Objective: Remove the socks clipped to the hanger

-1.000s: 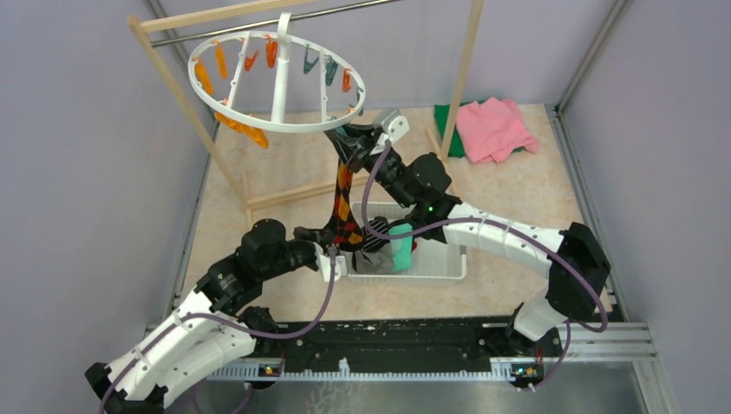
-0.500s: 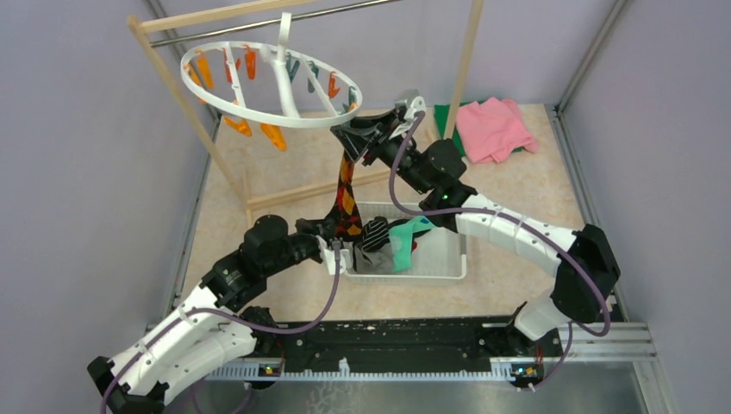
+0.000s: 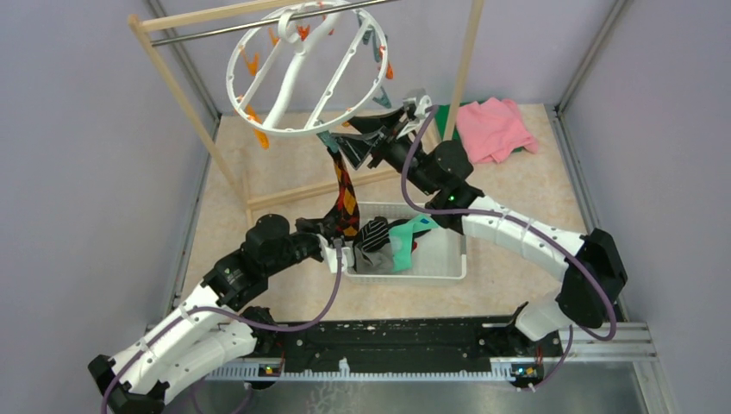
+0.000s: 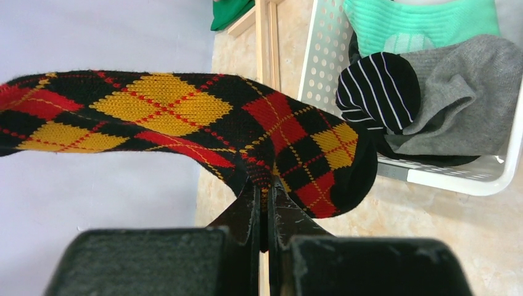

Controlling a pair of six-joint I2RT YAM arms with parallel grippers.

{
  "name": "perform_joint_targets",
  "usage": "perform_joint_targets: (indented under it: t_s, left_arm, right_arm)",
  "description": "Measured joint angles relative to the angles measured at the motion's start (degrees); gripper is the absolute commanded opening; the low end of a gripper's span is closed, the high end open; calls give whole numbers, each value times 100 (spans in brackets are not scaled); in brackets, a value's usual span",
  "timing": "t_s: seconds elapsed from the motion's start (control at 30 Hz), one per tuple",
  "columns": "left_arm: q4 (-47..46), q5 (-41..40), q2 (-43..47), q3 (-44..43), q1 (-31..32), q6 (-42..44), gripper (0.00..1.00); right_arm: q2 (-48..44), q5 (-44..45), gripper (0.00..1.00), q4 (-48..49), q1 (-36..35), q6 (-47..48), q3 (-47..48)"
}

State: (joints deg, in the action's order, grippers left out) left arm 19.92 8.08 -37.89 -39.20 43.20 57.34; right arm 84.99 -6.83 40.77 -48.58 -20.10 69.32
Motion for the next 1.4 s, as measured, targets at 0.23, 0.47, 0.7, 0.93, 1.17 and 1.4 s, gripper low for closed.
perform_joint_targets:
  t_s: [0.23, 0.47, 0.7, 0.93, 1.17, 1.4]
  left_arm:
    - [-96, -79, 0, 31, 2, 72, 0]
    - [-337, -258, 122, 334, 96, 579, 0]
    - [-212, 9, 260, 299, 153, 557, 0]
    - [-173, 236, 433, 232, 153, 551, 0]
    - [-177, 208, 236, -164, 153, 358, 3]
    - [63, 282, 164, -570, 157, -269, 94]
  right_arm:
    - [-190, 227, 65, -28, -2, 35, -404]
    - [-577, 260, 69, -352, -42, 365, -649]
    - [-1029, -822, 80, -649, -44, 487, -1056]
    - [-634, -1733, 74, -675, -42, 142, -1279]
    - [-214, -2059, 0, -597, -42, -146, -1222]
    - [-35, -2098, 0, -208, -42, -420, -1147]
